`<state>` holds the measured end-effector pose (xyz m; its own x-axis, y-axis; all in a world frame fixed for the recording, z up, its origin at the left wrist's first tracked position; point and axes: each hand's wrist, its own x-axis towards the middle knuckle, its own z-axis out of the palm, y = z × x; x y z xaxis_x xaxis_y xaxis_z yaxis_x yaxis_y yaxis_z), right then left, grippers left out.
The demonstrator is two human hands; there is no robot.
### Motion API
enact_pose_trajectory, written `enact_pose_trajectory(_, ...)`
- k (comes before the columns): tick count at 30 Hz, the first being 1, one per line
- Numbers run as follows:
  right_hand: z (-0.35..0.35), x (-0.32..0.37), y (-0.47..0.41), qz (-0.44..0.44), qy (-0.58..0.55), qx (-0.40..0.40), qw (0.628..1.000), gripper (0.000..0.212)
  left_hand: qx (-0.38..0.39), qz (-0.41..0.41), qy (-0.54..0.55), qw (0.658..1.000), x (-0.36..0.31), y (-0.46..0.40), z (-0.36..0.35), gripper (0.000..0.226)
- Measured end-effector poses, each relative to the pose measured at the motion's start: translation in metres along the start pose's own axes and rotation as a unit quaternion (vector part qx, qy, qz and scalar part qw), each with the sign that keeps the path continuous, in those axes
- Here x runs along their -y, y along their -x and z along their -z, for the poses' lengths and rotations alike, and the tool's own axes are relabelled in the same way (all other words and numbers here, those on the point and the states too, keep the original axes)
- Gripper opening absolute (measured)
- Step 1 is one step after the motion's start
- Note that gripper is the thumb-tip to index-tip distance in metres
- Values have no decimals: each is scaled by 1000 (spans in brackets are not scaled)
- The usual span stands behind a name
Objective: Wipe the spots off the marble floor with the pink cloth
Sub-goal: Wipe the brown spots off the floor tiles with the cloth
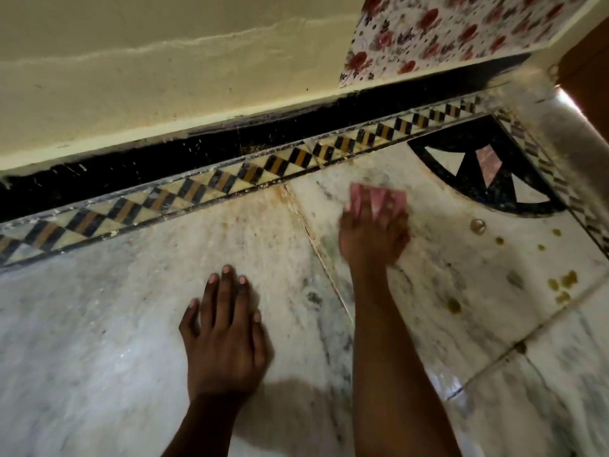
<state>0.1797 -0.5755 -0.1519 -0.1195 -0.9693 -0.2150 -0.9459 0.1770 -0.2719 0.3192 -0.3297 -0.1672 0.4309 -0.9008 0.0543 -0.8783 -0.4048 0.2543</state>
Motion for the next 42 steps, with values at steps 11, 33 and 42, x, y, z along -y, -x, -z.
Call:
enact_pose_trajectory(11, -35, -10, 106, 278, 46, 13, 959, 60, -10, -4, -23, 1000, 1, 0, -1, 65)
enact_pose_trajectory(33, 1, -62, 41, -14, -18, -36, 999, 62, 14, 2, -32, 999, -3, 1, 5, 67)
enact_pose_trajectory(42, -20, -104, 172, 222, 55, 7, 974, 54, 7, -2, -15, 1000, -3, 0, 8, 66)
